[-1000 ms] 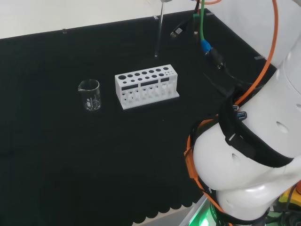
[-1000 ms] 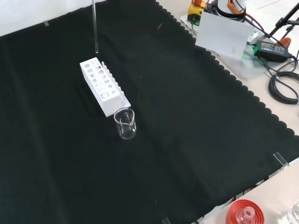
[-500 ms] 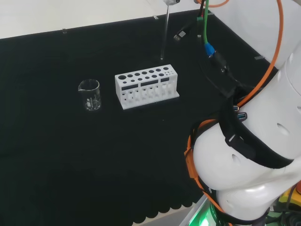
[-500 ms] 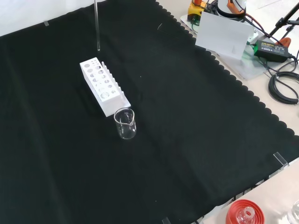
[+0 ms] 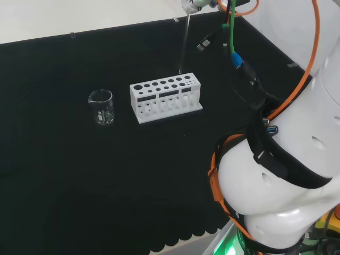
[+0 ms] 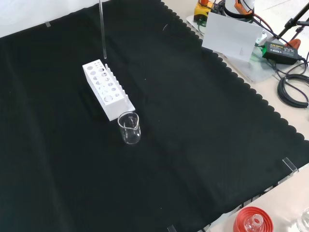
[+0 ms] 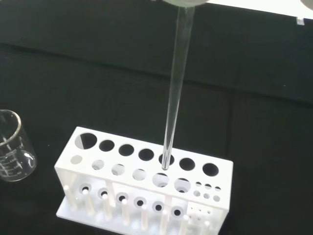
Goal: Put the glass rod back on the white test tube rack.
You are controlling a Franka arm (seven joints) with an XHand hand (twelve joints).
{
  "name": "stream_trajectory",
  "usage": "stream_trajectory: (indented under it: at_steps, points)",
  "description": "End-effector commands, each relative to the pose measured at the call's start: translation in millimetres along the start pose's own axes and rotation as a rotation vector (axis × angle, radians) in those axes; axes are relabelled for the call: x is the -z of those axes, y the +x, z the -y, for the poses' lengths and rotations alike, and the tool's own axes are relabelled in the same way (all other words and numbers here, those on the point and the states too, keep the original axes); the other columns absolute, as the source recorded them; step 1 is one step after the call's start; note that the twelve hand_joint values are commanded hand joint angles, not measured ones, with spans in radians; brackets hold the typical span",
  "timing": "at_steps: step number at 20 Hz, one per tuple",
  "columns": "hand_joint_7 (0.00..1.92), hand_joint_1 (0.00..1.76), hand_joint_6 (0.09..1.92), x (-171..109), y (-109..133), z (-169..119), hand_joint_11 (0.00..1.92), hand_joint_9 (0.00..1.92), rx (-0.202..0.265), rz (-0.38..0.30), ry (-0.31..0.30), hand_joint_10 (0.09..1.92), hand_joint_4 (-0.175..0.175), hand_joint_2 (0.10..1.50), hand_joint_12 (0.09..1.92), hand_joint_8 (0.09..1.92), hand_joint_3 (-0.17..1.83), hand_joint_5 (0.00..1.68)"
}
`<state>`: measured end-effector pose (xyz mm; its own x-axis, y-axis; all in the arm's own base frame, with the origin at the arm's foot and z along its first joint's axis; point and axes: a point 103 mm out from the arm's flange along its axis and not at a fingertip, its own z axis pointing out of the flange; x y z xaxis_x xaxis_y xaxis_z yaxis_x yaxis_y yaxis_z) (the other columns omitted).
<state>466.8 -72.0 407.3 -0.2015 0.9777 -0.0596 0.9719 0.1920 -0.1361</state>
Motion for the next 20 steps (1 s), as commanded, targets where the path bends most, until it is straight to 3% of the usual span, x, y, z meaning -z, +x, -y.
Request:
stream_trajectory:
  at_steps: [1, 20]
  points:
    - [1.60, 1.22, 0.57, 0, 5, -9, 1.66, 1.86, 0.015, -0.004, -0.004, 0.44, -0.175, 1.08, 0.76, 0.79, -0.17, 1.26]
    - [1.60, 1.22, 0.56, -13, 6, -23, 1.66, 1.87, 0.017, -0.010, 0.021, 0.44, -0.175, 1.08, 0.76, 0.79, -0.17, 1.26]
